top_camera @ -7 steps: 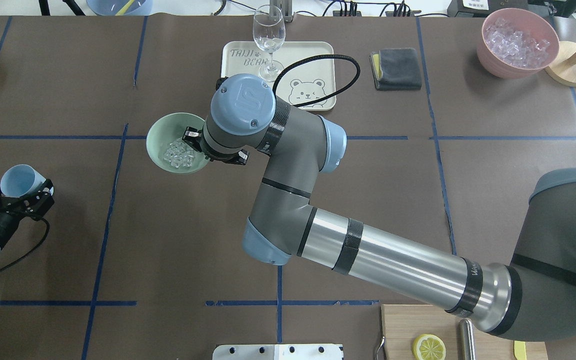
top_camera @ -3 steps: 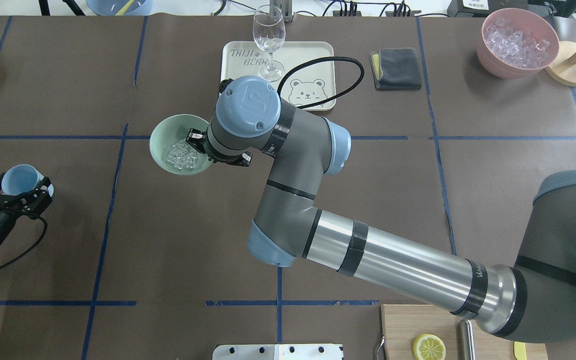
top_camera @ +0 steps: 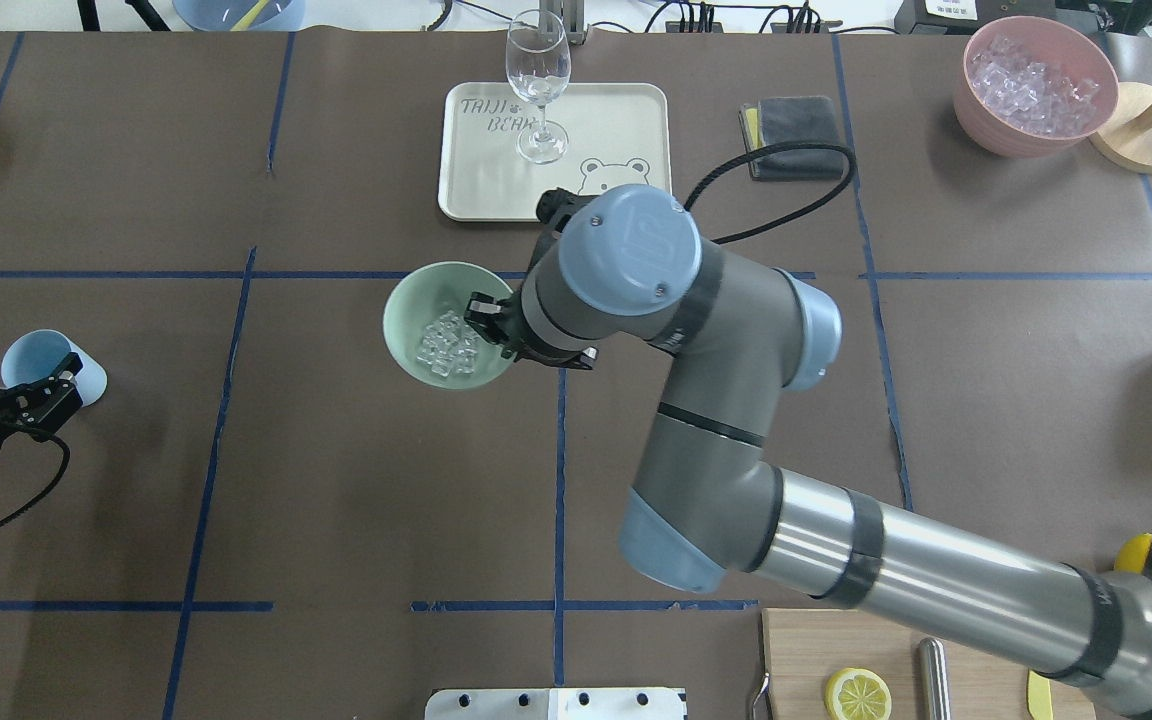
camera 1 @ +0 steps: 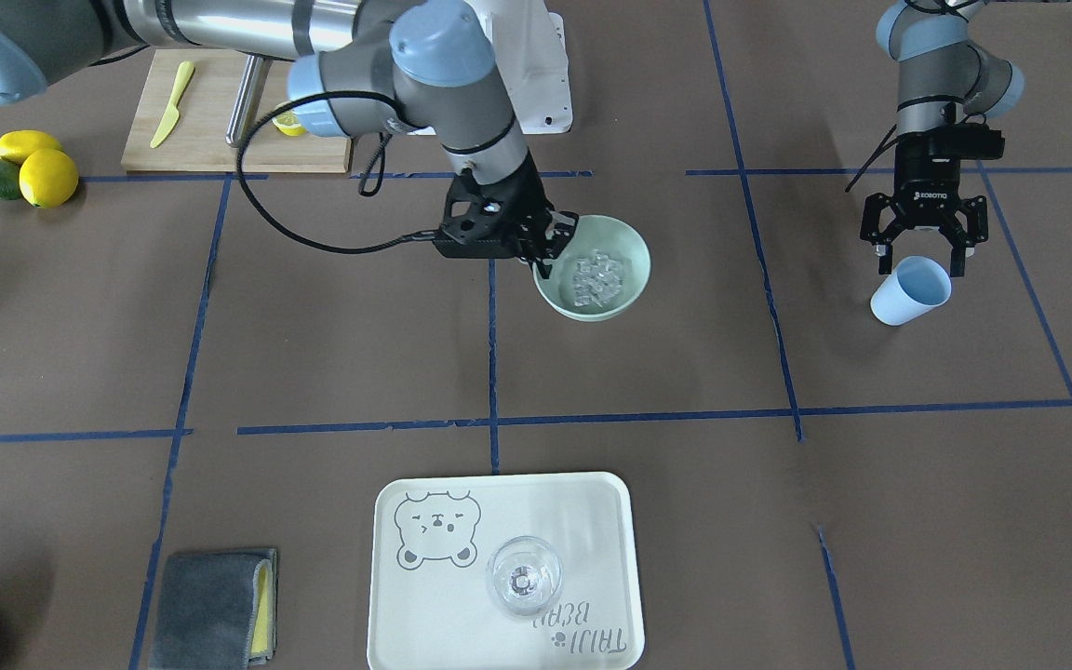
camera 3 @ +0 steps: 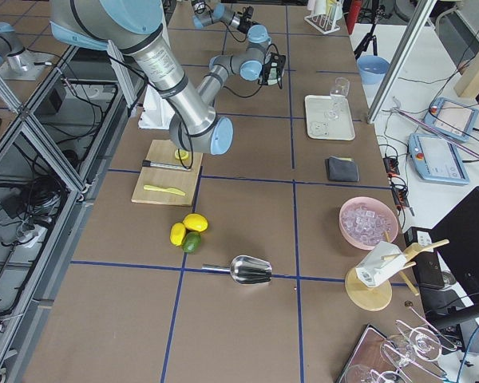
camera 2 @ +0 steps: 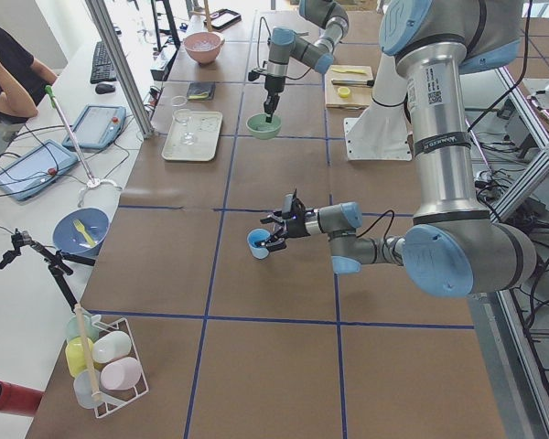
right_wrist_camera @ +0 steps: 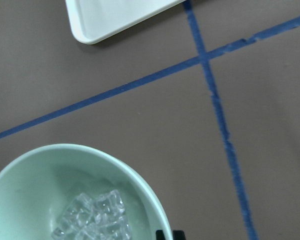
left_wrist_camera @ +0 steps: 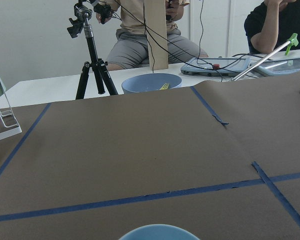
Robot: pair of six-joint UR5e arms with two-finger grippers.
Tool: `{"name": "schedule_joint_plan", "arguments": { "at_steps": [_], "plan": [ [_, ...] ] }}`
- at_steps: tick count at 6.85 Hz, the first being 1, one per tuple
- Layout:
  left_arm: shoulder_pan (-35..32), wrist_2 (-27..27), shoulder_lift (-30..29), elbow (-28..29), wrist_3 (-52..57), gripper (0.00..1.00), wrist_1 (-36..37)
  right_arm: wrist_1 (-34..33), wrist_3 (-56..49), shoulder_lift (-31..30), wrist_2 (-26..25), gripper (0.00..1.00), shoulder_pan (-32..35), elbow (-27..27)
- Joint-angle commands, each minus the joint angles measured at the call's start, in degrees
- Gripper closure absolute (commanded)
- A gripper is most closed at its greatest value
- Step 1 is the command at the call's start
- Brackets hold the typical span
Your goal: Pour ice into bowl
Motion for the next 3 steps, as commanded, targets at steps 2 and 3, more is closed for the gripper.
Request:
{"name": "schedule_joint_plan", "arguments": {
  "at_steps": [2, 3],
  "plan": [
    [-3.4, -4.4, 0.3, -1.6, 3.0, 0.00, 0.1, -5.6, -8.6, -20.7, 0.3, 1.00, 3.9, 18.7],
    [-6.2, -7.1, 0.2, -2.4, 6.8, 0.00, 0.2, -5.4, -8.9, -23.2, 0.2, 1.00, 5.9, 18.9]
  ]
}}
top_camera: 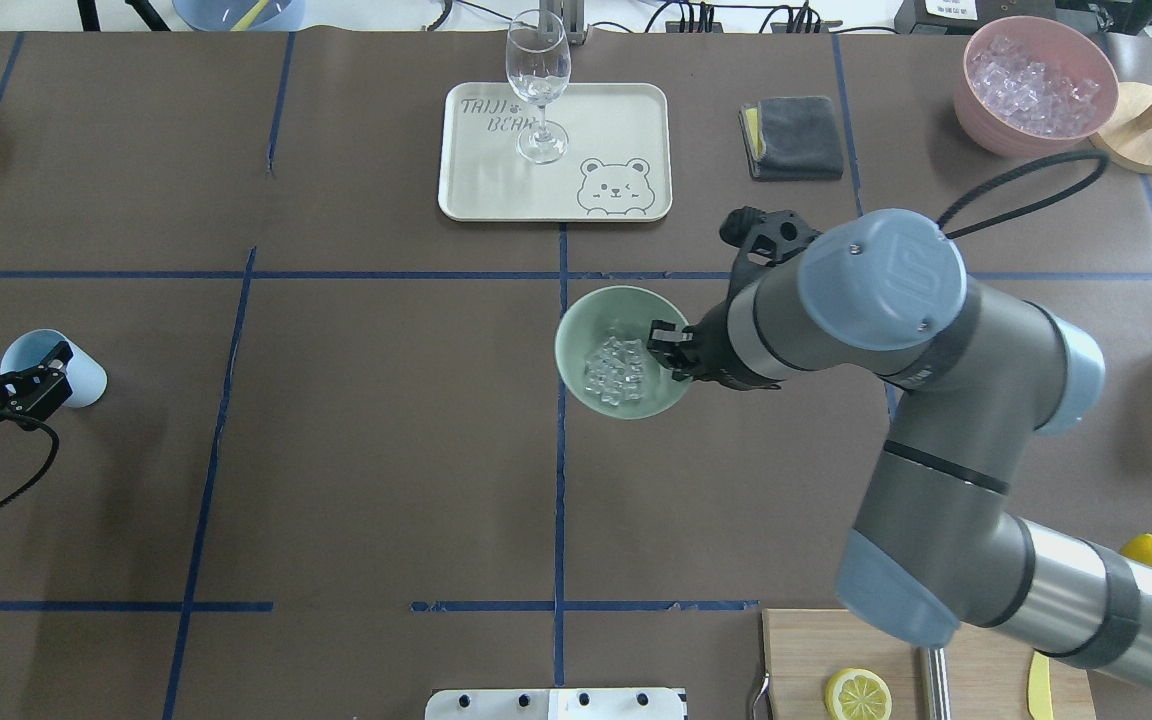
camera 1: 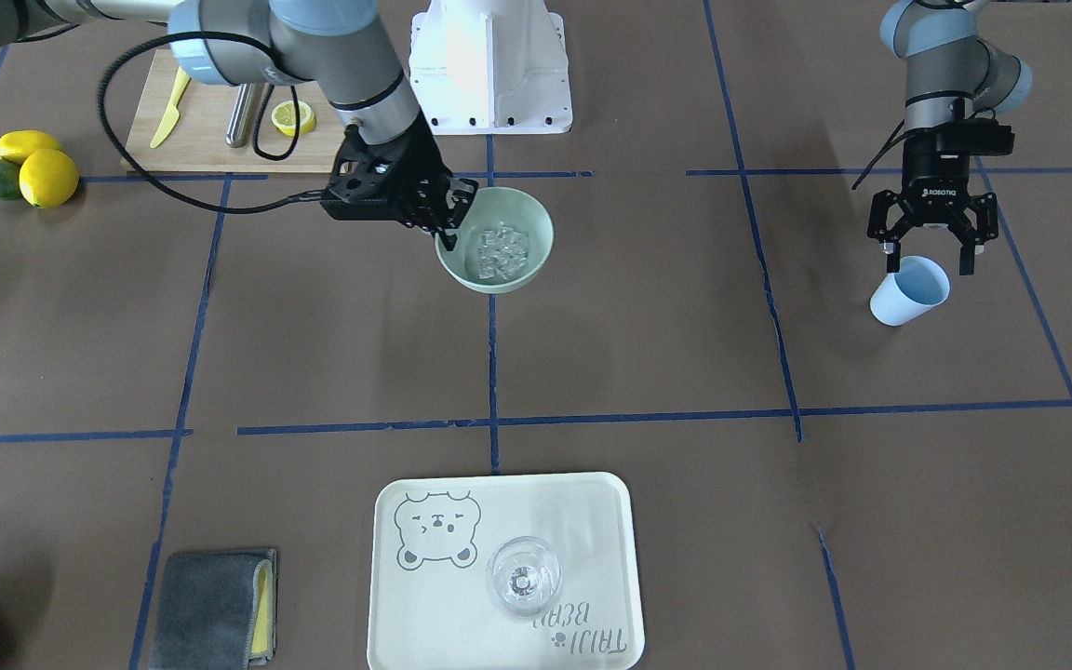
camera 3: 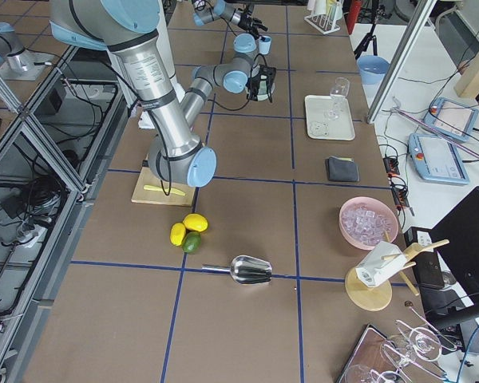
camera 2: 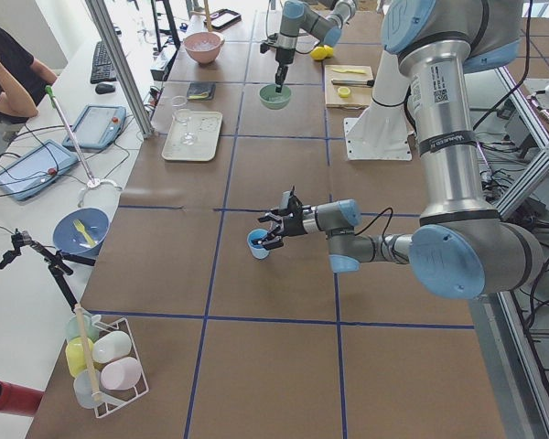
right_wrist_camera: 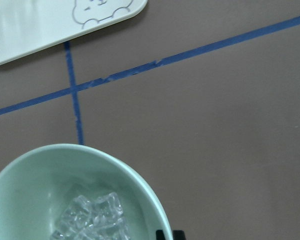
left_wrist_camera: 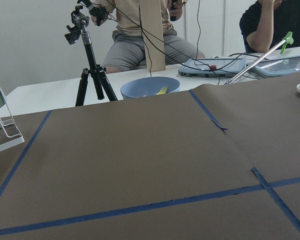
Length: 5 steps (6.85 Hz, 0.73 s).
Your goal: Pour ice into bowl
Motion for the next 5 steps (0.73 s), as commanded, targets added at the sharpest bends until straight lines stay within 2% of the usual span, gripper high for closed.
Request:
{"name": "schedule_joint_plan", "arguments": {
  "at_steps": [1, 3, 4, 5],
  "plan": [
    [-7.1, -9.3, -0.3, -1.3, 6.9, 0.00, 0.5, 0.1, -6.6, -7.9, -0.1, 1.00, 3.5, 2.2],
    [-19.6, -26.0, -1.1, -1.5, 16.9, 0.00, 2.3, 1.6, -15.4, -13.5, -0.3, 1.00, 6.0, 2.4],
    [-26.8, -34.5, -4.0, -3.5, 22.4, 0.00, 9.8, 9.4, -15.6, -18.5, 0.0, 1.00, 6.4, 2.0],
    [-31.5, -40.8, -5.8, -4.8, 26.5, 0.00, 15.7, 14.8, -16.1, -22.8, 2.6, 1.00, 7.7, 1.4]
  ]
}}
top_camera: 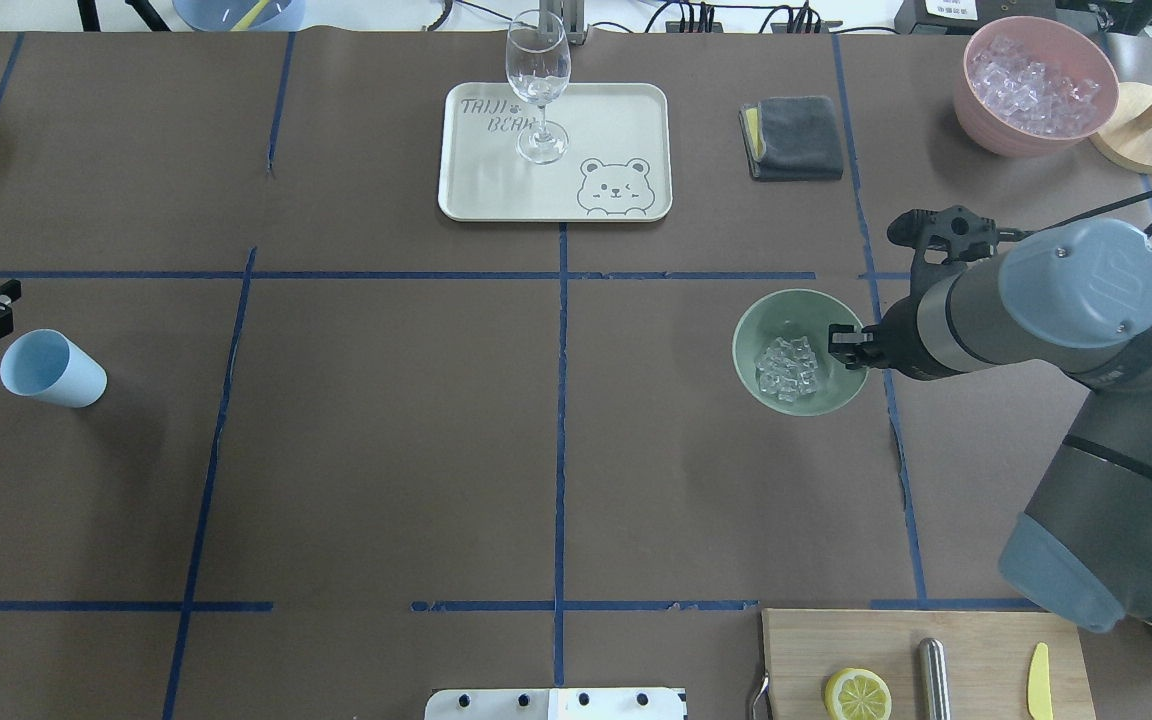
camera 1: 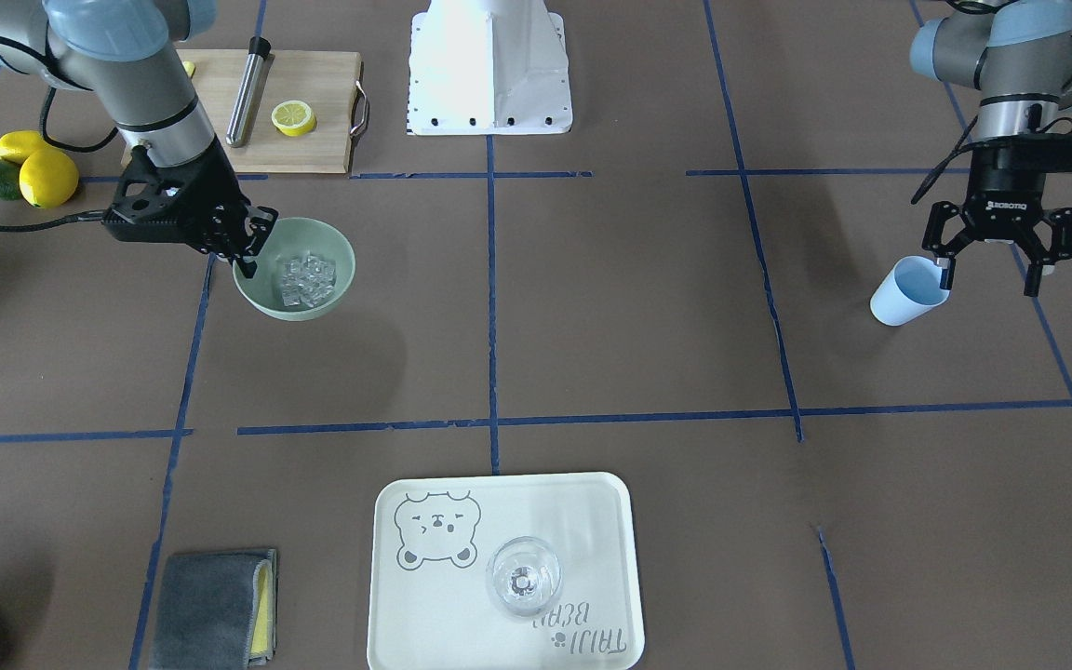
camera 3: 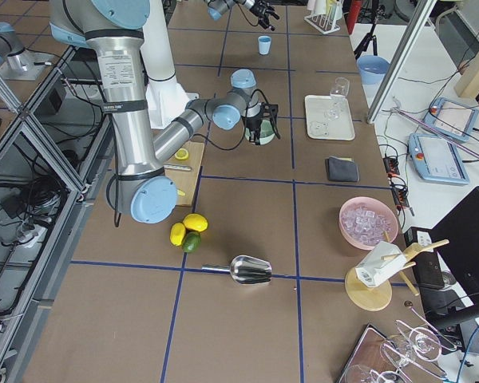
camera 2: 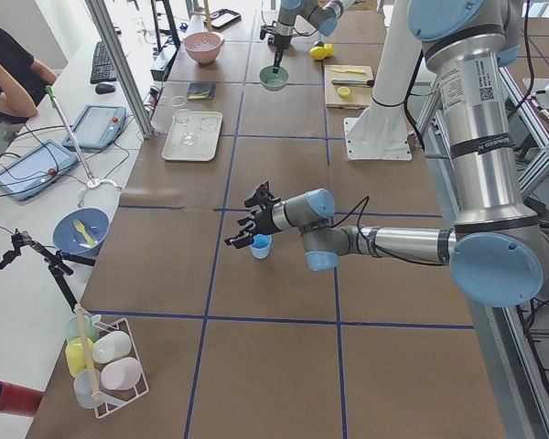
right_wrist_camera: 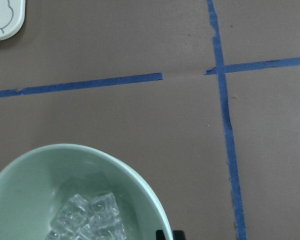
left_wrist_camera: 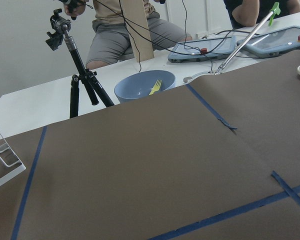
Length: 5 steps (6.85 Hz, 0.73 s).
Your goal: Pour ice into bowl
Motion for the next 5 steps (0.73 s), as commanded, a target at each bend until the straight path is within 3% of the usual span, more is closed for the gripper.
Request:
{"name": "schedule_joint_plan", "arguments": {
  "at_steps": [1, 3, 5],
  "plan": [
    [-11.7, -15.5, -5.2, -1.7, 10.4, 0.00, 13.2, 12.5, -2.4, -8.3, 3.9, 1.00, 3.1, -2.6],
    [-19.2, -23.1, -11.7, -1.7, 19.8, 0.00, 26.3, 23.3, -5.5, -12.8, 6.5, 1.00, 5.8, -7.7],
    [-20.4, -23.4, -11.7, -0.7, 24.8, 0.00, 27.8, 32.6, -10.1, -15.0, 12.7, 1.00, 12.7, -15.6]
  ]
}}
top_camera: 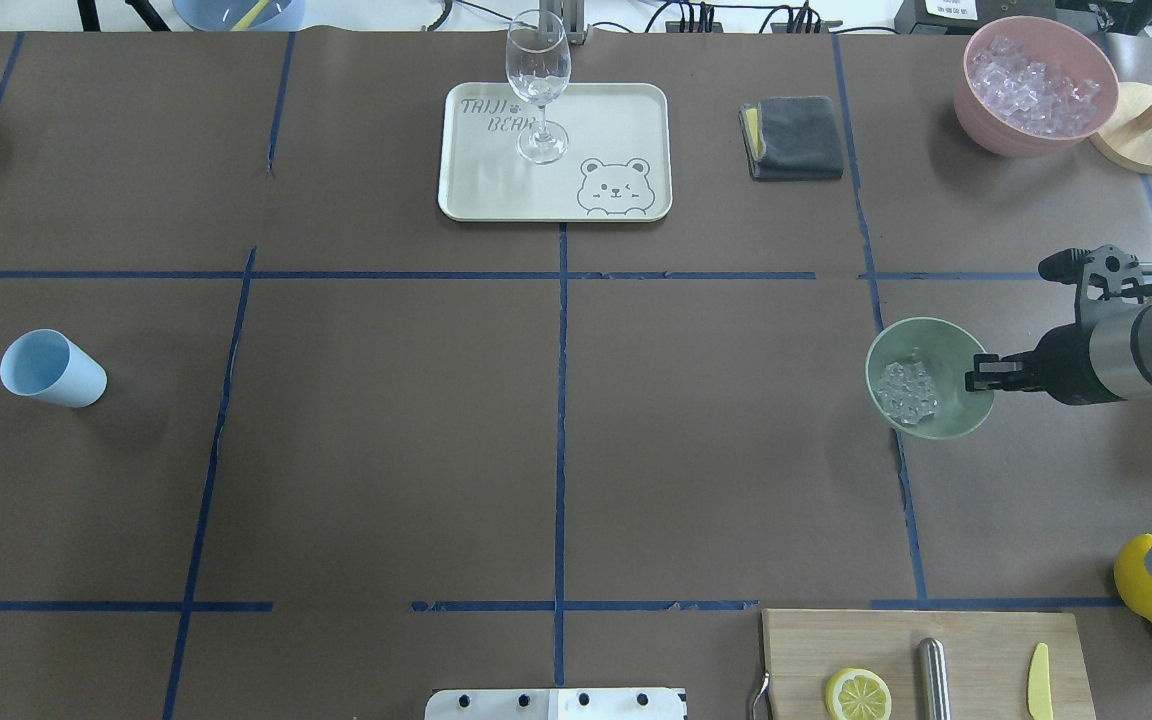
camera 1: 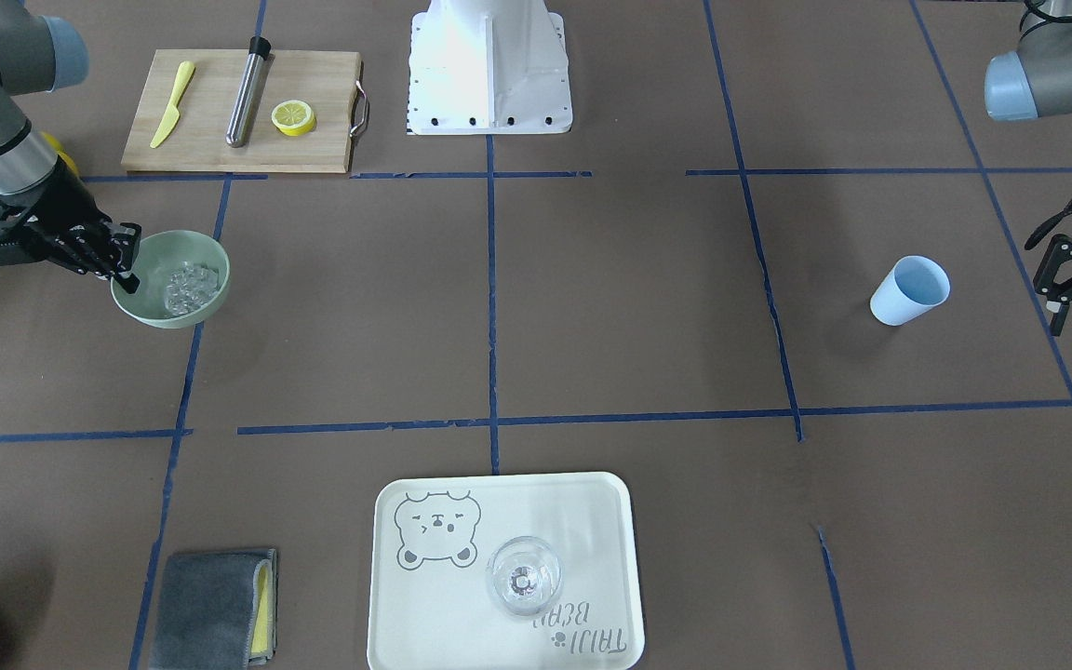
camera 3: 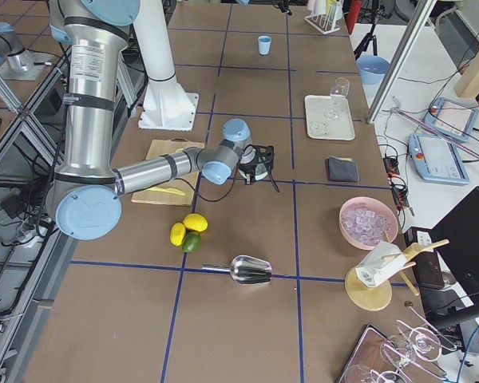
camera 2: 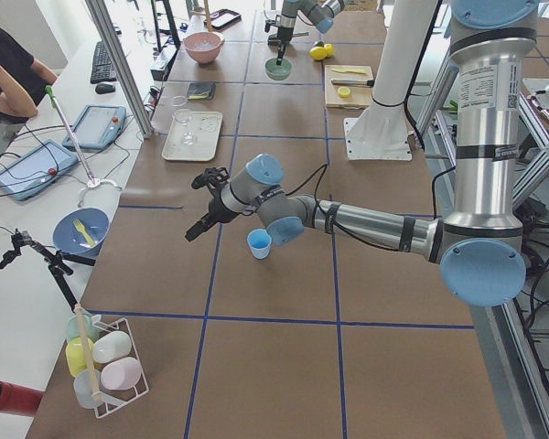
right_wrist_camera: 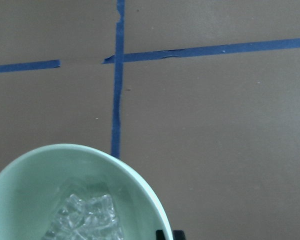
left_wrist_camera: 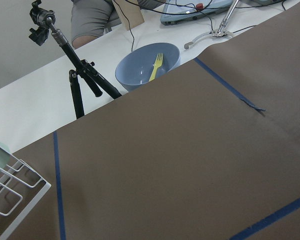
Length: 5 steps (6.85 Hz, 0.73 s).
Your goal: Pour ice into bowl
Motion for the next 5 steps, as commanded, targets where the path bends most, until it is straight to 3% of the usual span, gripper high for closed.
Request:
{"name": "schedule_joint_plan", "arguments": {
  "at_steps": [1, 3, 4, 5],
  "plan": [
    [-1.6, -1.5, -0.5, 0.5, 3.7, 0.00, 3.9, 7.7, -8.1, -0.9, 8.8, 1.00, 9.3, -10.1],
    [-2.0, -1.8, -0.6, 0.5, 5.8, 0.00, 6.1, 8.3, -10.8, -1.2, 9.4, 1.00, 10.6, -13.4],
    [-3.1, -1.9, -1.0, 0.4, 6.6, 0.00, 7.8, 7.9, -10.9, -0.9, 12.4, 0.35, 12.3, -13.5],
    [-3.1, -1.9, -1.1, 0.4, 6.6, 0.00, 7.9, 7.5, -11.7, -0.9, 17.3, 0.00, 15.8, -13.4]
  ]
}}
